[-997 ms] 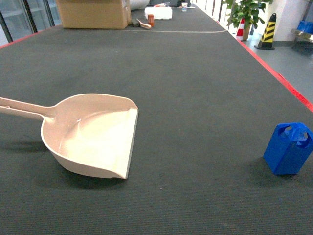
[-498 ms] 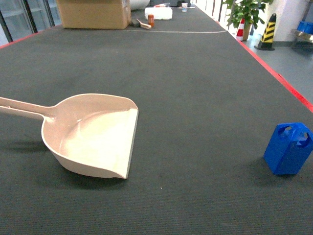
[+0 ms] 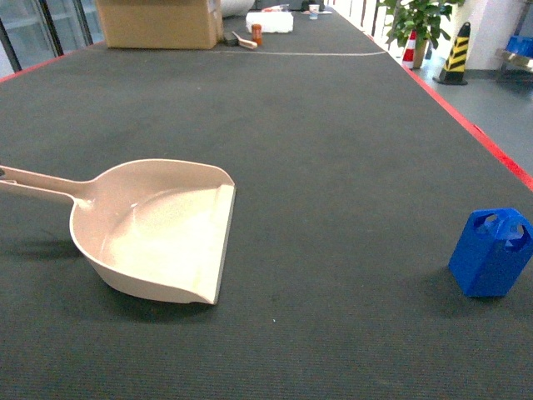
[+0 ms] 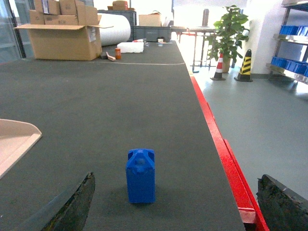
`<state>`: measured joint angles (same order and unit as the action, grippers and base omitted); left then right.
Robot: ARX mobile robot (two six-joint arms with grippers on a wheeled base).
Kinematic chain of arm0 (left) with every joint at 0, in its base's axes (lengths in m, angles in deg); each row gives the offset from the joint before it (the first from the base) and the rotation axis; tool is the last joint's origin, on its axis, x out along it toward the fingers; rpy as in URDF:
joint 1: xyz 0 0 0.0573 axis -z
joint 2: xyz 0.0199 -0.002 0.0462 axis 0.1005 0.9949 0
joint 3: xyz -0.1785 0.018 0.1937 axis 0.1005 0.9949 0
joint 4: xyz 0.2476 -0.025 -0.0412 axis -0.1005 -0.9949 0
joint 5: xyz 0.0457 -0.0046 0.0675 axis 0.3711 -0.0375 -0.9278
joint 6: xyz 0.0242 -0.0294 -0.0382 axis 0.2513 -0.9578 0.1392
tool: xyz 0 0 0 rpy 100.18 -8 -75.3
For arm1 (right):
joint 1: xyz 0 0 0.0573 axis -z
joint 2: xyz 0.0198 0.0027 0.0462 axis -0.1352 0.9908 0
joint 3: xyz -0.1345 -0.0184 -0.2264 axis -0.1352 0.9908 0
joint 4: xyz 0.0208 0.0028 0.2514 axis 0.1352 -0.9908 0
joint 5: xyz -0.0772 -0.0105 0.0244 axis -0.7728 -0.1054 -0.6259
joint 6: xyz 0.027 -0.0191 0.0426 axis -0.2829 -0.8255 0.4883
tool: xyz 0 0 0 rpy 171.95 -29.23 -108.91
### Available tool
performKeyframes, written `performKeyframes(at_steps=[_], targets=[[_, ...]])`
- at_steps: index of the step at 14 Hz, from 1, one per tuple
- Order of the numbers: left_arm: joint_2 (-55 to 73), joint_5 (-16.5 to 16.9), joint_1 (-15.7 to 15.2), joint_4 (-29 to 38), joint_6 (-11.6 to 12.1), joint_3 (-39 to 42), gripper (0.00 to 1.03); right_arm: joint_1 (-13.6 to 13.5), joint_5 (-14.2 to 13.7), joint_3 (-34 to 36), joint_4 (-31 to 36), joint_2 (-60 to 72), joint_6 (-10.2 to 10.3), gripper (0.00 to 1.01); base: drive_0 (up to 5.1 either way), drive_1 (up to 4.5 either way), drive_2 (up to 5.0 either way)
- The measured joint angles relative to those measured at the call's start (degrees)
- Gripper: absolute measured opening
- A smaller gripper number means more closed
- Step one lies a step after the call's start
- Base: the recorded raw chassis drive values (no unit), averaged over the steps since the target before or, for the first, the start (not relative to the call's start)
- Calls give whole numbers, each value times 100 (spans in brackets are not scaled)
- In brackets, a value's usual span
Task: Place part in tray to right shelf
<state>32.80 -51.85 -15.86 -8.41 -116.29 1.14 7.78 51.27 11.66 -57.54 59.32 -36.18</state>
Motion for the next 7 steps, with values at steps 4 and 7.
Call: performKeyframes(at_steps=[4,7], targets=[[1781,-160,-85,809,-872,-802,98,0,2,0,-2,0,0,98,0,0,0],[2004,-269,-149,1069,-1257,-901,98,0,0,0,-2,0,0,98,0,0,0]])
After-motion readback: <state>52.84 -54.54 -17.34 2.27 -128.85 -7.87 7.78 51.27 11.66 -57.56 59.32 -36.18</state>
